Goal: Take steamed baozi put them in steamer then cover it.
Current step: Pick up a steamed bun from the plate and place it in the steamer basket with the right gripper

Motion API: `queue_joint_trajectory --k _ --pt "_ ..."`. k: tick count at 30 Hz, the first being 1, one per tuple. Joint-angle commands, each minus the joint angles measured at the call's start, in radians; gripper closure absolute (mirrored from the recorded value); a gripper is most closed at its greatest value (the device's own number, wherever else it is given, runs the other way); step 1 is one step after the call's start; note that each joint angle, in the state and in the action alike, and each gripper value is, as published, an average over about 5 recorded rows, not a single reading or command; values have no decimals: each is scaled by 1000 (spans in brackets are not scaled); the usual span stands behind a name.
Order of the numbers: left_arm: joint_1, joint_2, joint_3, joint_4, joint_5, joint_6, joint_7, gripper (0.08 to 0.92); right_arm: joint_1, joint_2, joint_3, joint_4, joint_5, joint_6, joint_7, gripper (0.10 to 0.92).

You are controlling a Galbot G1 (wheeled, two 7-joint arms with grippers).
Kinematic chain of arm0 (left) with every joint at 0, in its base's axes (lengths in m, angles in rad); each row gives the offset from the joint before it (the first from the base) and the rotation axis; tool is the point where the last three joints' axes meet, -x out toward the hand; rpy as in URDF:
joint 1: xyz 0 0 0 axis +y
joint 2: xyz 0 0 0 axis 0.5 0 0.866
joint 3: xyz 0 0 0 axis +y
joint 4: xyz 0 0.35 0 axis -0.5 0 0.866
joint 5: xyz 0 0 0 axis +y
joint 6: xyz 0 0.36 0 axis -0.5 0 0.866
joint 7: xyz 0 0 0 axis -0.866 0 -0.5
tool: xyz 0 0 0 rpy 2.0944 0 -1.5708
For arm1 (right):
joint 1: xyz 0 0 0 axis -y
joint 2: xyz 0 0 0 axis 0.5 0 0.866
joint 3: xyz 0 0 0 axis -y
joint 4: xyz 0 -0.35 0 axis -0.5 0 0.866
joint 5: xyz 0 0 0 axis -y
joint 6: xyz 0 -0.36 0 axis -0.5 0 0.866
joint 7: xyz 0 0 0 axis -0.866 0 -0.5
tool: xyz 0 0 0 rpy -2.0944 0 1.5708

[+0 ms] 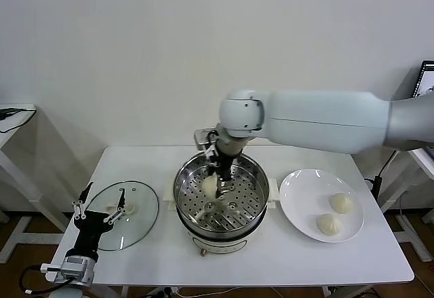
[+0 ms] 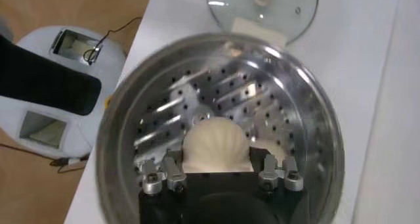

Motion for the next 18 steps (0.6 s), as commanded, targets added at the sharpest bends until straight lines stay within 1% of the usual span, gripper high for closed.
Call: queue_joint_trajectory --k 1,14,16,18 --pt "-1 1 -7 4 -3 -1 1 177 -85 125 27 -116 -23 -24 17 338" --pt "-5 5 -15 18 -14 -7 5 177 -161 166 46 -210 -78 -13 19 337" --pt "-4 5 -16 19 -14 -8 6 177 -170 167 48 -214 -85 -11 19 324" --pt "-4 6 -17 20 -14 -8 7 177 -178 167 50 -214 -92 -9 16 289"
